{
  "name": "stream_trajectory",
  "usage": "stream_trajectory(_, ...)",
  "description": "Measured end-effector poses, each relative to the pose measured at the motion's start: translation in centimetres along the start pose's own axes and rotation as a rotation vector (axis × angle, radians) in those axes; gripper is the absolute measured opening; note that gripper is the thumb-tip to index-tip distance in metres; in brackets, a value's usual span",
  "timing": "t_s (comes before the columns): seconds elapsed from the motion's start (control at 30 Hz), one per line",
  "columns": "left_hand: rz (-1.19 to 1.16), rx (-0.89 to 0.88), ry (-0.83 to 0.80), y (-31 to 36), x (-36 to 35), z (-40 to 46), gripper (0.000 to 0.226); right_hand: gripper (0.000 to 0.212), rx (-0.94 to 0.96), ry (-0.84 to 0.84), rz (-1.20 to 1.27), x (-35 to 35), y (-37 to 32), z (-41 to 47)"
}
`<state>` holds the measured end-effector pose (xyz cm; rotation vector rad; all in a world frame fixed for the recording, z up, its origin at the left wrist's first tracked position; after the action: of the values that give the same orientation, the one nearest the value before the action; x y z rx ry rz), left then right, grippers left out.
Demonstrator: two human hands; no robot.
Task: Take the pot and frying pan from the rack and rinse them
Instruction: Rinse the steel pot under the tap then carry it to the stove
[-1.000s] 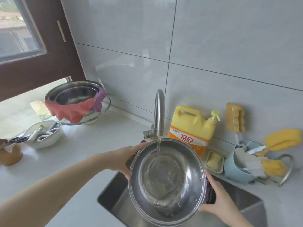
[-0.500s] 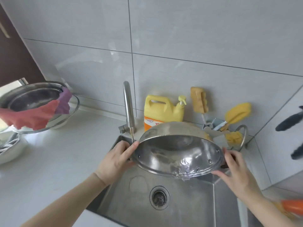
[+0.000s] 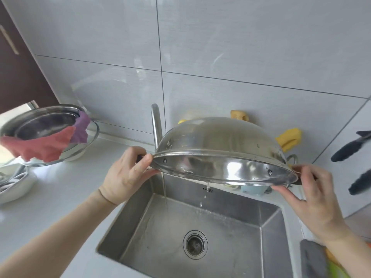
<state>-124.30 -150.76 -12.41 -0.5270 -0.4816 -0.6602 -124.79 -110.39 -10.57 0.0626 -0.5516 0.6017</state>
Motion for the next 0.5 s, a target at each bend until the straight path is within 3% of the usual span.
stream_trajectory(0.13, -0.015, 0.017, -0.011, 0.2, -0.1, -0.8, 0.108, 0.082, -0.006, -0.053, 0.046, -0.6, 0.4, -0.6)
stream_trajectory(0.23, -0.037, 0.047, -0.038, 1.0, -0.6, -2.6, 0.101, 0.064, 0.007, -0.095, 0.023, -1.4, 0.3, -1.3)
stream_trajectory(0.37, -0.118, 0.133, -0.135, 3.6, -1.6, -6.9, 0.097, 0.056, -0.024, -0.291, 0.054, -3.6, -0.7, -4.1)
stream_trajectory(0.5, -0.239, 0.267, -0.285, 6.3, -2.3, -12.1, 0.095, 0.074, -0.144, -0.535, 0.109, -6.5, -1.6, -8.7)
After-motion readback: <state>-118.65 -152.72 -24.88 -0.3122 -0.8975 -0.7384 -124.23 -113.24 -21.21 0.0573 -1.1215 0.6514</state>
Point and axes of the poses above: each hand's wrist, its own z-axis towards the middle knuckle, its own x-axis out of the back of the hand, y = z × x, the point moved 2 cm from there along z, towards the middle knuckle, and after that the axes turned 14 degrees about -x, right-handed, at the moved point
